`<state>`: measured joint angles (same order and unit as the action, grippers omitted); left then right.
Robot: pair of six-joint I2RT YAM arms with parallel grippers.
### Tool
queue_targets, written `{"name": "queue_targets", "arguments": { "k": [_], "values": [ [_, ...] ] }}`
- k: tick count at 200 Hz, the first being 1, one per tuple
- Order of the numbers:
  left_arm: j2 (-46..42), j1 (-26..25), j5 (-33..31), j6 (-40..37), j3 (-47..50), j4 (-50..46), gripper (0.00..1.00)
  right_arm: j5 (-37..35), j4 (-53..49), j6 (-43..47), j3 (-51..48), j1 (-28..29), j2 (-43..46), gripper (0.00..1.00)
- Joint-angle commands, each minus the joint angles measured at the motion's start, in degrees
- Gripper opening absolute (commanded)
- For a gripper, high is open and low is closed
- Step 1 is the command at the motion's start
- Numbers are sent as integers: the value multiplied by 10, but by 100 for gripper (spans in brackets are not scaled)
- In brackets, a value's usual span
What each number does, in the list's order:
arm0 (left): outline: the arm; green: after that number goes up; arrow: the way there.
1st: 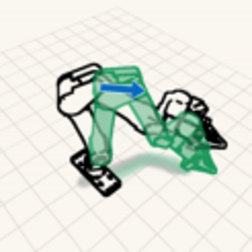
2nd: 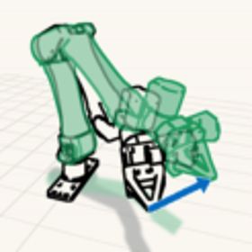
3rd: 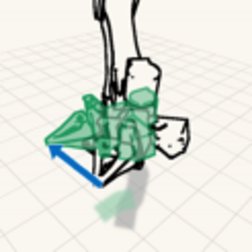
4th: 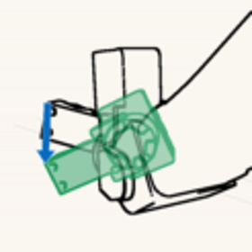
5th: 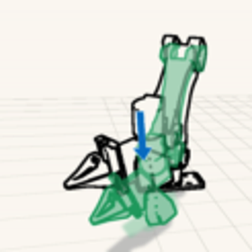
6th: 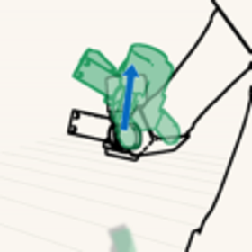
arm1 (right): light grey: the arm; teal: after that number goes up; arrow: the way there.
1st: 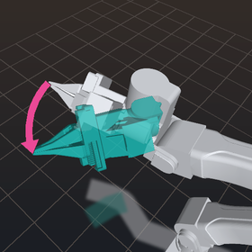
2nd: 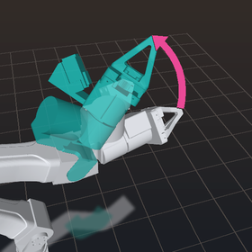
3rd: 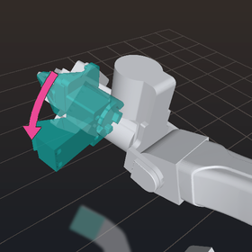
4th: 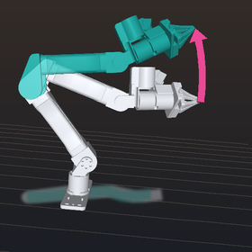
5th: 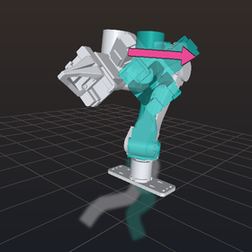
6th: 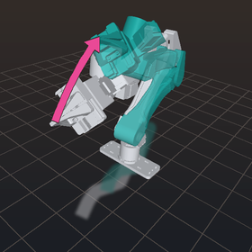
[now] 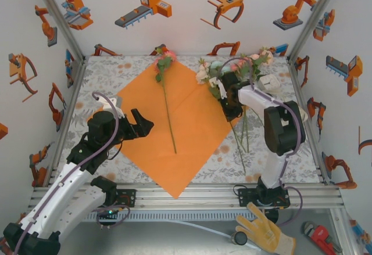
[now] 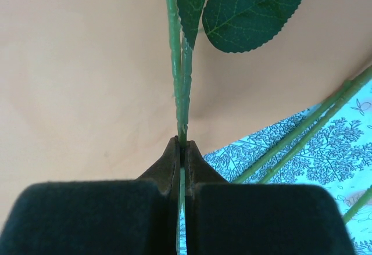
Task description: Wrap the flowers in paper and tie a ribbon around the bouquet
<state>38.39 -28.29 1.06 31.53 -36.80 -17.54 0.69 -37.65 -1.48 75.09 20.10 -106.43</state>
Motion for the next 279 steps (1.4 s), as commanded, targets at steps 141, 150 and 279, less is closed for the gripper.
{"name": "queue_targets", "arguments": {
  "k": [141,150,279],
  "values": [
    [-29,3,-36,6,-10,-23,97,39,33,-249,297,166,-61,0],
    [-29,3,-38,4,-13,-30,97,33,22,-240,334,176,-94,0],
    [-29,3,-41,1,-7,-27,97,33,-9,-270,506,204,-335,6]
  ]
}}
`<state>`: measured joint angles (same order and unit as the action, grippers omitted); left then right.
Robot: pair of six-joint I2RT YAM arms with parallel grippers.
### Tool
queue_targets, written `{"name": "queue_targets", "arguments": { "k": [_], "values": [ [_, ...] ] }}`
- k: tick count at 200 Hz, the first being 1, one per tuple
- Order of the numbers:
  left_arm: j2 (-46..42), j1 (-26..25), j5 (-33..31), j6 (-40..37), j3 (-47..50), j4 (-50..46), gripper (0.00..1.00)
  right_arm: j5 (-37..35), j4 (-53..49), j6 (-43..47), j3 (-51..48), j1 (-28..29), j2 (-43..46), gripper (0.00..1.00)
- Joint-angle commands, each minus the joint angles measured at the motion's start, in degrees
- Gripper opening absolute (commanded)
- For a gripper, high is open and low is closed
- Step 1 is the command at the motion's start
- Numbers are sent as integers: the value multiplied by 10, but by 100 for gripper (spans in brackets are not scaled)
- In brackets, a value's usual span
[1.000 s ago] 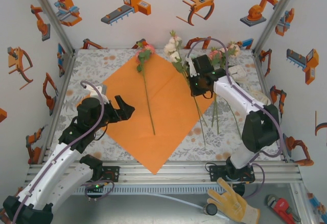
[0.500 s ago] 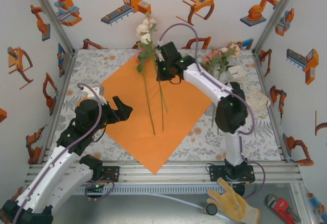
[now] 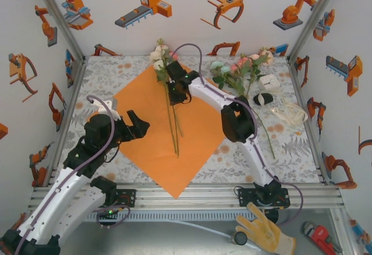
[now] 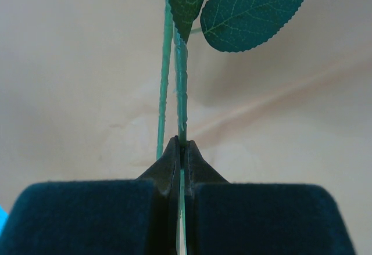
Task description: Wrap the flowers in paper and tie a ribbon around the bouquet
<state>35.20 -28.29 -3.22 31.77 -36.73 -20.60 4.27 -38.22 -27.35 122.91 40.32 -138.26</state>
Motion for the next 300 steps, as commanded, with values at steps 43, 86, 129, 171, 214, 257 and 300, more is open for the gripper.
{"name": "queue_targets", "arguments": {
  "k": [43,86,129,171,214,257,300],
  "values": [
    [5,3,-4,1,-1,10,97,3,-3,-4,7,2,7,31],
    [20,3,-2,-4,-9,14,97,-28,-7,32,-48,1,113,43],
    [36,-2,163,-60,-7,94,97,-171,32,101,-184,-46,288,59],
    [48,-76,189,-113,-27,121,97,-205,20,182,-244,-198,317,75],
    [53,-92,147,-118,-22,120,97,-104,-55,203,-187,-312,218,76],
    [48,-93,134,-120,-20,106,97,-57,-59,189,-150,-350,140,73],
    [24,-93,106,-121,-4,106,97,-68,-60,178,-119,-357,83,66]
  ]
}}
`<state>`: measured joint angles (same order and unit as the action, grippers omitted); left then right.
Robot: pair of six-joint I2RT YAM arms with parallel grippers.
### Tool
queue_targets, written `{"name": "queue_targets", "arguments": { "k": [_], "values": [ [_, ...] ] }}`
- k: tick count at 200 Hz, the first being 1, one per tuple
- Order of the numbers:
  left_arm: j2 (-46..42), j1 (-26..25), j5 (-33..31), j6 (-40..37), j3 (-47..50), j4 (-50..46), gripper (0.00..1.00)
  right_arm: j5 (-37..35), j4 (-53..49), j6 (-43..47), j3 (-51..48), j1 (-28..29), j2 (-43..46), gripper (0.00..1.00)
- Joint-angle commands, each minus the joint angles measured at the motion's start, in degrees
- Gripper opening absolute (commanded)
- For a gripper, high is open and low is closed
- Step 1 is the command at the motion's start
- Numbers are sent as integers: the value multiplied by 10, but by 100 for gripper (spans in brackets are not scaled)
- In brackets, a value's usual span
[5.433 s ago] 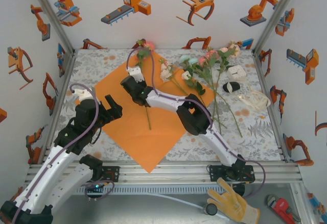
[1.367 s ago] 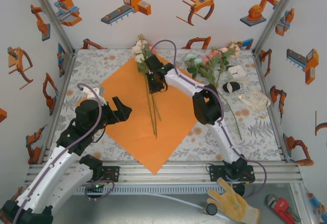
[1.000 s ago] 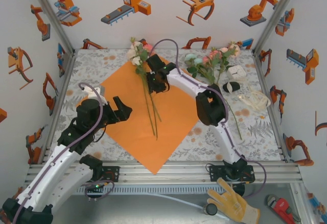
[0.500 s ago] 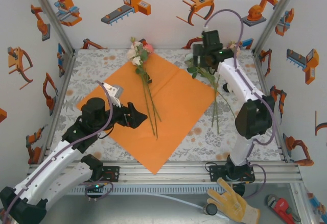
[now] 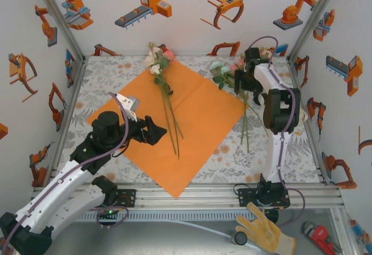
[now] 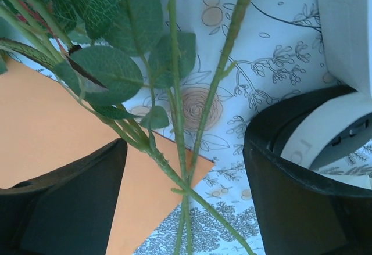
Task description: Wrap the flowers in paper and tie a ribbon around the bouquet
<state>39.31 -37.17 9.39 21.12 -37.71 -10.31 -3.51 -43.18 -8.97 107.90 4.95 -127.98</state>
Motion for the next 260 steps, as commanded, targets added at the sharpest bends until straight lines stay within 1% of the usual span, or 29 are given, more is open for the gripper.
{"name": "queue_targets", "arguments": {
  "k": [1,17,35,48,69,96,112,126,140,153,182,225,260],
  "values": [
    [-18,-4,-22,-15,5,2,97,10,-10,-7,33,-4,-22,65],
    [-17,-4,-27,-18,2,-4,97,11,-11,-12,40,-8,-38,58],
    [-15,-4,-30,-17,2,-1,97,12,-17,-14,43,-8,-48,56],
    [-14,-4,-30,-15,1,0,97,17,-15,-15,39,-8,-51,52],
    [-11,-4,-30,-14,0,5,97,19,-15,-12,37,-8,-56,47],
    [-11,-4,-31,-12,-4,5,97,15,-19,-11,42,-9,-65,37],
    [-12,-4,-33,-10,-5,4,97,10,-18,-11,39,-9,-66,33],
    [-13,-4,-34,-8,-5,3,97,1,-19,-8,36,-9,-67,26],
    [-12,-4,-36,-7,-7,3,97,-11,-19,-2,33,-9,-65,22],
    [-11,-4,-37,-6,-7,3,97,-22,-19,5,29,-8,-61,13],
    [-5,-4,-37,1,-5,14,97,-28,-9,23,15,-8,-38,0],
    [4,-4,-34,5,-9,14,97,-7,21,33,-13,-7,30,0],
    [-5,-4,-44,3,-10,8,97,-12,45,39,-41,10,97,0]
  ]
}}
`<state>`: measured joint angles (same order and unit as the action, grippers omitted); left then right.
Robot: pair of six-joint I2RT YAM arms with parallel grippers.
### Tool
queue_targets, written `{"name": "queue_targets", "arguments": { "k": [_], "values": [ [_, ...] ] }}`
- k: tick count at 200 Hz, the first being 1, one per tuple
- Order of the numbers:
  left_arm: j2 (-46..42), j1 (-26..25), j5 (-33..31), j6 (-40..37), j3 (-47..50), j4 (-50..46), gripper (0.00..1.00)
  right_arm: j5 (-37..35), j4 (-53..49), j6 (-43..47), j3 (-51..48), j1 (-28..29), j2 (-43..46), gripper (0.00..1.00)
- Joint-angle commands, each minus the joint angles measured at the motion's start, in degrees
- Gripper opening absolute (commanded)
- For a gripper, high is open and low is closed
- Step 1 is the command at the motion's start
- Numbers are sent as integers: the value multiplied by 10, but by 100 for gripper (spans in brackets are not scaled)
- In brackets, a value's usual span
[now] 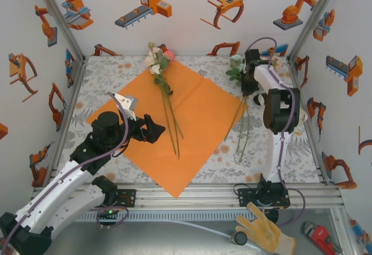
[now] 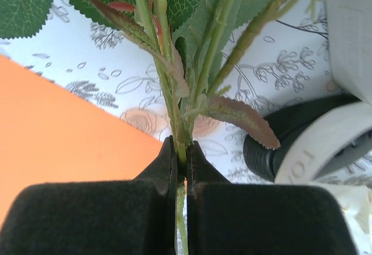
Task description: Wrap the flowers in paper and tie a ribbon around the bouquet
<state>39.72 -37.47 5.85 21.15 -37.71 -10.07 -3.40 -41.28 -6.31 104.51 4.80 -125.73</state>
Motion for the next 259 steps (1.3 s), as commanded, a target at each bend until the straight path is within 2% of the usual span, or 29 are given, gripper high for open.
{"name": "queue_targets", "arguments": {
  "k": [1,55,102,126,150,172,189,202,228,259],
  "values": [
    [-10,-1,-8,3,-10,5,97,-14,26,12,-8,13,77,0],
    [-18,-1,-16,3,-8,4,97,-42,29,26,-15,75,176,0],
    [-29,-1,-27,5,-10,3,97,12,11,-24,37,171,193,0],
    [-43,-1,-80,12,-18,-29,97,51,-3,-71,117,223,127,0],
    [-52,-1,-148,25,-25,-78,97,42,-25,-77,249,270,20,0],
    [-62,0,-153,27,-26,-99,97,69,-67,-100,430,282,-110,0],
    [-70,1,-157,27,-24,-106,97,89,-57,-118,520,284,-182,0],
    [-75,1,-164,27,-19,-102,97,91,-21,-134,527,285,-206,0],
    [-74,1,-168,21,-16,-98,97,94,64,-151,463,287,-212,0],
    [-67,2,-169,14,-15,-94,97,94,89,-156,467,286,-250,2]
  ]
}}
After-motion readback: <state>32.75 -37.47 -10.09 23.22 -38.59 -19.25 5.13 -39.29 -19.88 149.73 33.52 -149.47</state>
